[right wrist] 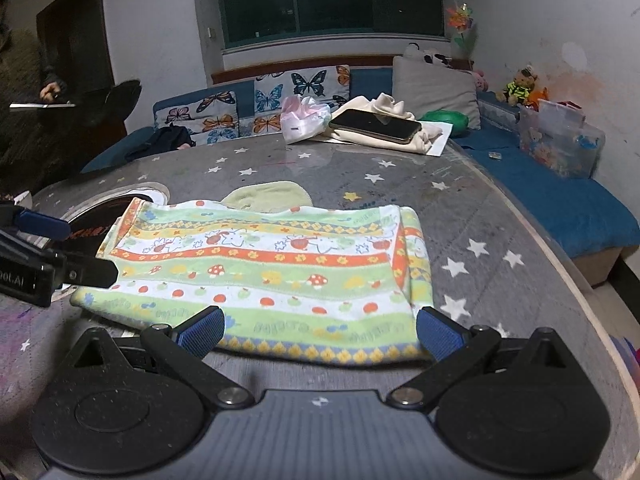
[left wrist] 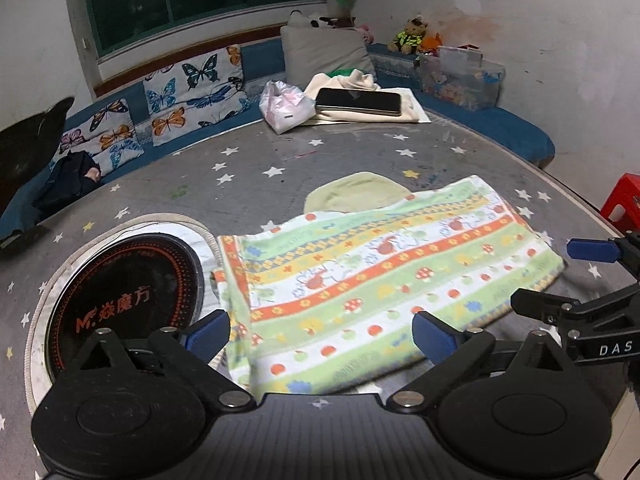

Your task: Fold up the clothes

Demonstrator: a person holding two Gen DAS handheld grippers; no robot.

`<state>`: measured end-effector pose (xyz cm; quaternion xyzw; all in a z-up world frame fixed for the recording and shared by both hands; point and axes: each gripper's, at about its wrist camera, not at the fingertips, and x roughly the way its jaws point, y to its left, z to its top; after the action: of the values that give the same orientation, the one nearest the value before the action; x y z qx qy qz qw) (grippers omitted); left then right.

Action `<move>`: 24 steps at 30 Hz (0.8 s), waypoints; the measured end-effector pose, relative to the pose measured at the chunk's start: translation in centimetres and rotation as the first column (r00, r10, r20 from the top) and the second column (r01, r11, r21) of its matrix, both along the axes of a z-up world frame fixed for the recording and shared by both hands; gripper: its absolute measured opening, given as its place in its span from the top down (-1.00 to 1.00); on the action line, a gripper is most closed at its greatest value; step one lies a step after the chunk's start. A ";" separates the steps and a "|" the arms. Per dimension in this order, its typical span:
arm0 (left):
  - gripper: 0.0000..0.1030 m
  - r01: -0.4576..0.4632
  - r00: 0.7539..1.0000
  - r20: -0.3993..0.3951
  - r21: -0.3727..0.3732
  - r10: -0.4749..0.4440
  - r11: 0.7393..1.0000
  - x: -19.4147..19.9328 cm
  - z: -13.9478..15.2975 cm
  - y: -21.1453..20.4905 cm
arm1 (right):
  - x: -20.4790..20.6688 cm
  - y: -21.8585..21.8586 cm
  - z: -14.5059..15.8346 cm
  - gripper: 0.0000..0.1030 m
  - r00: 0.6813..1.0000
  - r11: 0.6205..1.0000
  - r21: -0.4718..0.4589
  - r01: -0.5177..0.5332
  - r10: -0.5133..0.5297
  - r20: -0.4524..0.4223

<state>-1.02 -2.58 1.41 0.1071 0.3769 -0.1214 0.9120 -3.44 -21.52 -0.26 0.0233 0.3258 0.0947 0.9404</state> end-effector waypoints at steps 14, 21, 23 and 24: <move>-1.00 0.067 0.998 0.009 0.007 -0.067 0.998 -3.1 -0.3 -1.7 | -3.2 -1.5 -0.3 -1.00 0.998 0.997 0.049 0.056 -0.055 -0.008; -1.00 0.076 0.997 0.033 0.008 -0.076 0.997 -4.1 0.0 -1.8 | -4.2 -1.6 -0.5 -1.00 0.998 0.996 0.056 0.065 -0.064 -0.012; -1.00 0.076 0.996 0.039 0.009 -0.076 0.997 -4.4 0.2 -1.7 | -4.5 -1.4 -0.4 -1.00 0.998 0.996 0.058 0.064 -0.064 -0.007; -1.00 0.077 0.996 0.041 0.008 -0.078 0.997 -4.6 0.2 -1.7 | -4.6 -1.4 -0.3 -1.00 0.998 0.996 0.059 0.063 -0.063 -0.004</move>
<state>-5.58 -4.32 1.64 0.1273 0.3538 -0.1531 0.9139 -8.04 -22.91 -0.57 0.0615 0.3232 0.0745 0.9414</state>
